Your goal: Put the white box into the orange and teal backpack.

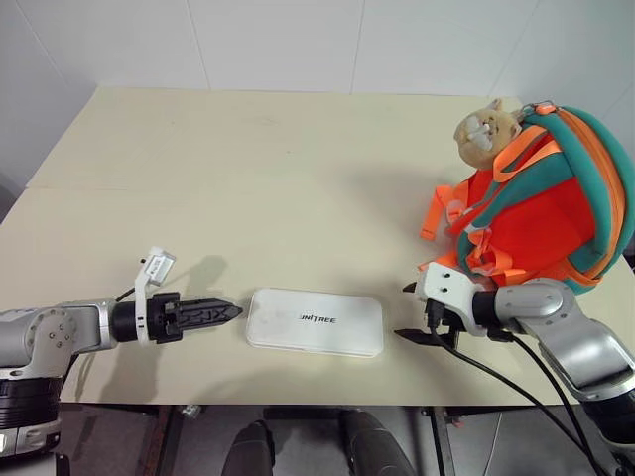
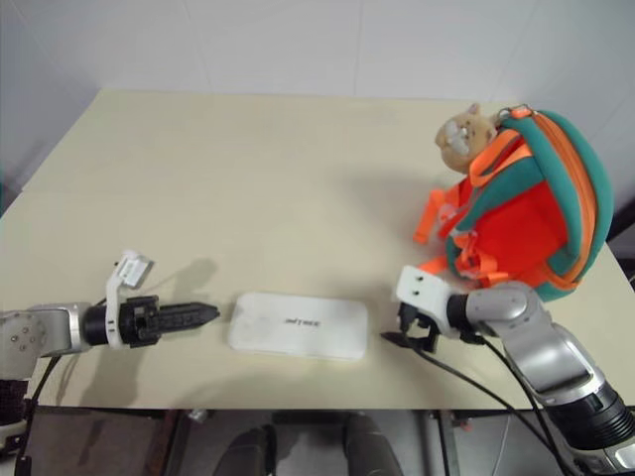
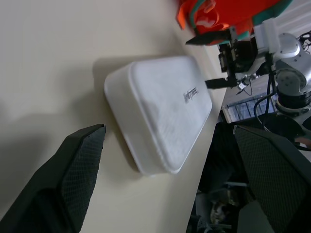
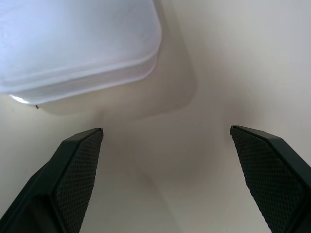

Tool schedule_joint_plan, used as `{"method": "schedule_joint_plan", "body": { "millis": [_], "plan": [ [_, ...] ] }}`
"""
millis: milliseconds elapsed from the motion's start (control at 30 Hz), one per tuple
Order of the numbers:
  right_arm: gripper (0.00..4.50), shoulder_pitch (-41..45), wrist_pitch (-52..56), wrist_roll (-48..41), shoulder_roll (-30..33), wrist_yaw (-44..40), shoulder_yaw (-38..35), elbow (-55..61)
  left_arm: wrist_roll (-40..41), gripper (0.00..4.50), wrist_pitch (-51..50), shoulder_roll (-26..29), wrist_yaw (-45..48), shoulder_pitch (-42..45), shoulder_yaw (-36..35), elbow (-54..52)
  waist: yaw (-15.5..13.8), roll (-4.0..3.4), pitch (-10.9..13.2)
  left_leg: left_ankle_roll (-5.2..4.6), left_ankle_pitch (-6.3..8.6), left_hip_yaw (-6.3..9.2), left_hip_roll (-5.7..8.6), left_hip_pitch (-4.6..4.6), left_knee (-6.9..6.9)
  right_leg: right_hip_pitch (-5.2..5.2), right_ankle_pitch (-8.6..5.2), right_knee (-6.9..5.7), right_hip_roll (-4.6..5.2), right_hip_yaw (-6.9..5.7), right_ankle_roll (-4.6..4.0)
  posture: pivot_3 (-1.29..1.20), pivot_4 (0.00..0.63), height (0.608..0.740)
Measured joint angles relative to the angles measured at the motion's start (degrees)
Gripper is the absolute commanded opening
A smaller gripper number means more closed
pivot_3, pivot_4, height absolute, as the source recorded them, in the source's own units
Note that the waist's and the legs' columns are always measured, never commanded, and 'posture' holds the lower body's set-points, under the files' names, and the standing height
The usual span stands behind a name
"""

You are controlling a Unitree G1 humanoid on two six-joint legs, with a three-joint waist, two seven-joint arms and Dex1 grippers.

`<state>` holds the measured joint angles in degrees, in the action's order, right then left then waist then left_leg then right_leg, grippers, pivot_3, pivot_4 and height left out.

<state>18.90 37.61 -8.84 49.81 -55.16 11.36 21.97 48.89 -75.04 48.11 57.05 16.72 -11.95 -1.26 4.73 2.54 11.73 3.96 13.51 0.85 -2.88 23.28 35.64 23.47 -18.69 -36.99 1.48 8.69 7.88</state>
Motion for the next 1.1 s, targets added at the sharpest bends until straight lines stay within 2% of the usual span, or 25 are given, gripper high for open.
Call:
{"method": "schedule_joint_plan", "body": {
  "millis": [267, 667, 1100],
  "plan": [
    [4.44, 2.14, -1.31, 1.14, -2.92, 1.0, 2.14, -1.64, -1.22, 4.5, 0.06, 0.21, -0.02, 3.74, 3.73, 3.28, -0.1, 0.0, 0.0, 0.0, 0.0, -0.01, 0.02, 0.0, 0.03, -0.01, 0.0, -0.01, 0.0, 0.0, 0.01, 0.0, 0.15, 0.74],
    [4.44, 3.9, -4.16, 2.18, -3.64, 0.94, 3.2, -4.54, -0.93, 4.5, -1.74, -4.69, 1.92, 8.48, 8.73, 6.52, -0.09, 0.0, -0.01, 0.01, 0.0, 0.01, 0.02, 0.0, 0.06, -0.02, 0.02, -0.06, 0.0, 0.0, 0.03, 0.0, 0.15, 0.74],
    [4.44, 4.36, -5.17, 2.45, -4.41, 0.95, 3.28, -5.58, -0.93, 4.5, -1.69, -8.6, 1.4, 10.0, 8.09, 9.33, -0.16, 0.0, 0.0, 0.01, -0.01, 0.04, 0.04, 0.0, 0.35, -0.06, 0.04, -0.25, 0.0, 0.0, 0.08, 0.0, 0.15, 0.74]
  ]
}}
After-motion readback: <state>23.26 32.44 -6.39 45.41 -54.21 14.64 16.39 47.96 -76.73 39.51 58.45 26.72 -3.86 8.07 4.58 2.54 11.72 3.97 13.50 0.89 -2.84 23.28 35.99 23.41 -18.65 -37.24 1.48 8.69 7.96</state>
